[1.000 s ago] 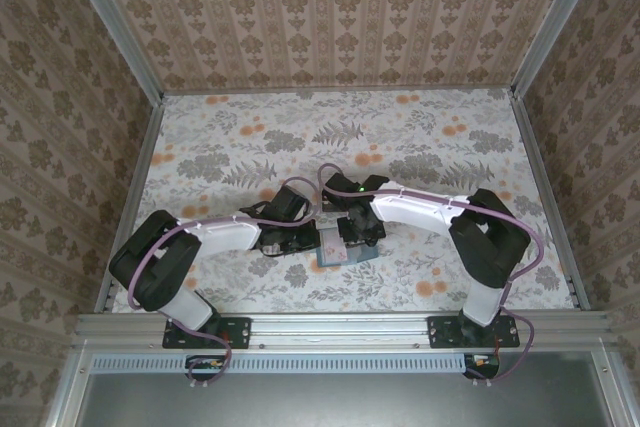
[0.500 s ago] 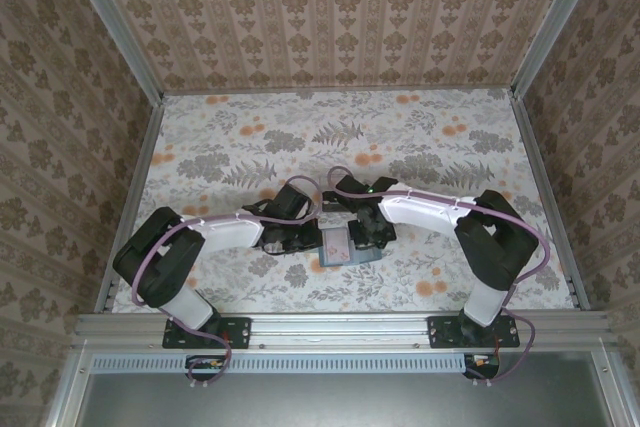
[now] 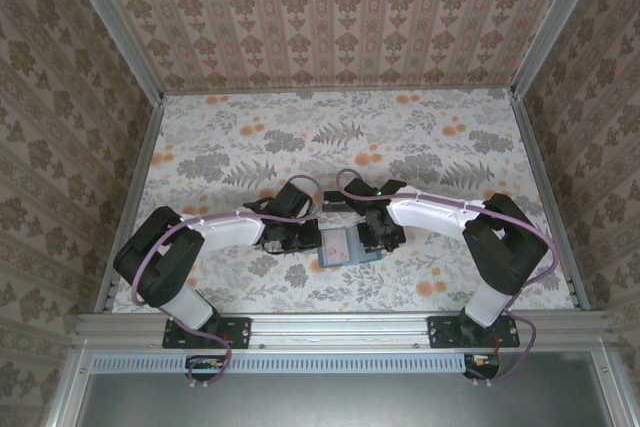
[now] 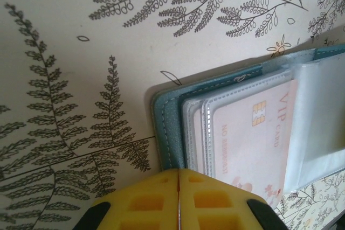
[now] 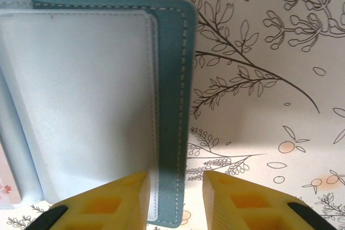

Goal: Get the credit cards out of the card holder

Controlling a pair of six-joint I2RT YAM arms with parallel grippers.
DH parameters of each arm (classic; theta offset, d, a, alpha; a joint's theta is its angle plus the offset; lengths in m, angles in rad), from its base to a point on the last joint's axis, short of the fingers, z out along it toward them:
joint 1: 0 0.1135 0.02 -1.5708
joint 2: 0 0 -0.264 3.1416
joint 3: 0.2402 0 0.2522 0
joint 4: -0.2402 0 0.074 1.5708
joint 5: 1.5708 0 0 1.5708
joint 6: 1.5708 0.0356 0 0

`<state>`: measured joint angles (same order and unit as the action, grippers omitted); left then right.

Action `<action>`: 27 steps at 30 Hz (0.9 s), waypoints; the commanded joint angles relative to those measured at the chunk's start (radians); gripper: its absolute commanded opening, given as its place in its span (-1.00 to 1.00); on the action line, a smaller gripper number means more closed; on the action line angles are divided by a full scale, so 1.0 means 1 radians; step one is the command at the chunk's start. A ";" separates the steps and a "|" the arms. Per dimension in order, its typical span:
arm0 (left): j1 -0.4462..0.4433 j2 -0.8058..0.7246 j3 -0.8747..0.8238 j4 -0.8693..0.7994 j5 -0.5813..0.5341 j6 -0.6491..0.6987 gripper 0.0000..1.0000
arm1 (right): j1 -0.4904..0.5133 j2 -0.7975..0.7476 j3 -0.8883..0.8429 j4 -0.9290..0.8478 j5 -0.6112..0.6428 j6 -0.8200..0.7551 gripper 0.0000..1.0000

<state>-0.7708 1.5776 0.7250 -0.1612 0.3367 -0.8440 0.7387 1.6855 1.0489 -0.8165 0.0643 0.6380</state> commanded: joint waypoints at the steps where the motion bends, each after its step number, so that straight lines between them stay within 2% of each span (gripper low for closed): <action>1: 0.005 0.009 0.031 -0.072 -0.019 0.028 -0.81 | -0.007 -0.036 -0.012 -0.027 0.011 0.000 -0.38; 16: -0.059 0.008 0.091 -0.065 -0.029 -0.014 -0.80 | -0.007 -0.111 0.041 0.002 -0.099 -0.003 -0.55; 24: -0.072 0.028 0.069 -0.053 -0.034 -0.033 -0.80 | -0.027 -0.059 0.031 0.147 -0.246 -0.008 -0.58; 27: -0.071 0.036 0.068 -0.056 -0.039 -0.029 -0.81 | -0.037 -0.020 0.020 0.168 -0.258 -0.009 -0.58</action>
<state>-0.8375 1.5906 0.7937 -0.2157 0.3138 -0.8612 0.7132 1.6260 1.0718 -0.6914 -0.1383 0.6338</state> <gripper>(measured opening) 0.099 0.212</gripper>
